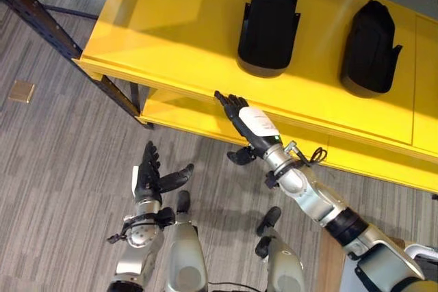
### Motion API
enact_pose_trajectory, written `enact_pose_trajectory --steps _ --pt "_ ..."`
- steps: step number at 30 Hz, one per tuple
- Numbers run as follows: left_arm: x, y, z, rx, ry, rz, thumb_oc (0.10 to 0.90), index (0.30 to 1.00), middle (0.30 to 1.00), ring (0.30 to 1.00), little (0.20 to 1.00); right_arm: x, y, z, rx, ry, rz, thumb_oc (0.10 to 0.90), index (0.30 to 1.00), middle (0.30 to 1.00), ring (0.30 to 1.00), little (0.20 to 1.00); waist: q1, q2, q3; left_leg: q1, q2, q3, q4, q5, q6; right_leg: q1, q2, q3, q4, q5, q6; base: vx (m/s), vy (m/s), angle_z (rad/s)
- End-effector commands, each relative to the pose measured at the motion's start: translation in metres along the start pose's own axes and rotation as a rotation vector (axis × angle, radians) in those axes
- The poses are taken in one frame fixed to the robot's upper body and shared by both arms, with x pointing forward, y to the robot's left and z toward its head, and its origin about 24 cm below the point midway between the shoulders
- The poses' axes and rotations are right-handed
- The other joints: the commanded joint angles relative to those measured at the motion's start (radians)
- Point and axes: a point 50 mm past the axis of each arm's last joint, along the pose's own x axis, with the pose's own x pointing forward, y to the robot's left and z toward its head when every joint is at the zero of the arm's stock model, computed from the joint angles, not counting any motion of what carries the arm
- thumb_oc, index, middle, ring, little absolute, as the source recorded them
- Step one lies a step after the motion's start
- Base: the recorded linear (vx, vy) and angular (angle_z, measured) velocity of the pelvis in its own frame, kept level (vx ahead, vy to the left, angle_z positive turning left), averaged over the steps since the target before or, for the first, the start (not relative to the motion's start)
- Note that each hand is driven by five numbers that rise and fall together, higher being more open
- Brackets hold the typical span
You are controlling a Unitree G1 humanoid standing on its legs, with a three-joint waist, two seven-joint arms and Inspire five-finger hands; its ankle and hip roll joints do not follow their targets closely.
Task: Move parts from the plastic box to the shelf.
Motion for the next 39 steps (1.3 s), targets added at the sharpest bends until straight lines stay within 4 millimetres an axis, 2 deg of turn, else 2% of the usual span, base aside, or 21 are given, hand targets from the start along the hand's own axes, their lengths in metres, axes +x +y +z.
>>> enact_pose_trajectory --steps 1,11,20,22,26,29,34,39 --pt "0.002 0.006 0.030 0.037 -0.174 0.005 0.900 1.000 1.000 1.000 1.000 0.021 -0.034 0.023 -0.028 -0.105 -0.174 0.900 1.000 1.000 1.000 1.000 0.004 -0.048 -0.034 -0.001 -0.010 0.015 0.031 -0.103 0.033 0.061 -0.111 -0.010 0.018 0.017 0.117 0.01 0.001 0.06" --pt "0.002 0.008 0.027 0.035 -0.154 0.011 0.900 1.000 1.000 1.000 1.000 0.007 -0.058 -0.004 -0.072 0.006 -0.303 0.900 1.000 1.000 1.000 1.000 -0.013 -0.044 -0.023 -0.004 -0.004 0.017 0.033 -0.101 0.036 0.050 -0.109 -0.001 0.025 0.011 0.114 0.01 0.000 0.03" --pt "0.001 0.009 0.026 0.042 -0.151 0.011 0.900 1.000 1.000 1.000 1.000 -0.006 -0.071 -0.012 -0.081 0.033 -0.369 0.900 1.000 1.000 1.000 1.000 -0.027 -0.046 -0.021 -0.001 0.005 0.023 0.038 -0.103 0.034 0.044 -0.105 0.006 0.029 0.008 0.114 0.00 0.000 0.00" --pt "0.001 0.010 0.027 0.045 -0.154 0.012 0.900 1.000 1.000 1.000 1.000 -0.012 -0.079 -0.008 -0.078 0.007 -0.407 0.900 1.000 1.000 1.000 1.000 -0.036 -0.050 -0.021 -0.003 0.009 0.029 0.042 -0.104 0.034 0.041 -0.103 0.008 0.029 0.007 0.114 0.00 0.000 0.00" --pt "0.000 0.011 0.027 0.050 -0.156 0.021 0.900 1.000 1.000 1.000 1.000 -0.018 -0.084 0.000 -0.058 -0.037 -0.426 0.900 1.000 1.000 1.000 1.000 -0.043 -0.052 -0.022 -0.002 0.012 0.032 0.045 -0.106 0.034 0.038 -0.102 0.011 0.030 0.005 0.114 0.00 -0.005 -0.05" --pt "0.000 0.015 0.029 0.058 -0.160 0.040 0.900 1.000 1.000 1.000 1.000 -0.028 -0.089 0.020 -0.016 -0.146 -0.436 0.900 1.000 1.000 1.000 1.000 -0.054 -0.061 -0.023 0.000 0.015 0.037 0.050 -0.109 0.033 0.036 -0.097 0.020 0.031 0.002 0.112 0.01 -0.012 -0.04" --pt "-0.001 0.019 0.031 0.073 -0.172 0.060 0.900 1.000 1.000 1.000 1.000 -0.034 -0.087 0.041 0.018 -0.258 -0.406 0.900 1.000 1.000 1.000 1.000 -0.060 -0.071 -0.022 -0.003 0.019 0.040 0.054 -0.110 0.033 0.033 -0.093 0.026 0.031 0.001 0.113 0.00 -0.008 -0.06" --pt "-0.001 0.019 0.032 0.069 -0.176 0.066 0.900 1.000 1.000 1.000 1.000 -0.031 -0.083 0.040 0.013 -0.253 -0.374 0.900 1.000 1.000 1.000 1.000 -0.058 -0.075 -0.022 -0.005 0.018 0.040 0.056 -0.112 0.033 0.034 -0.092 0.027 0.031 0.003 0.113 0.00 -0.005 -0.02"
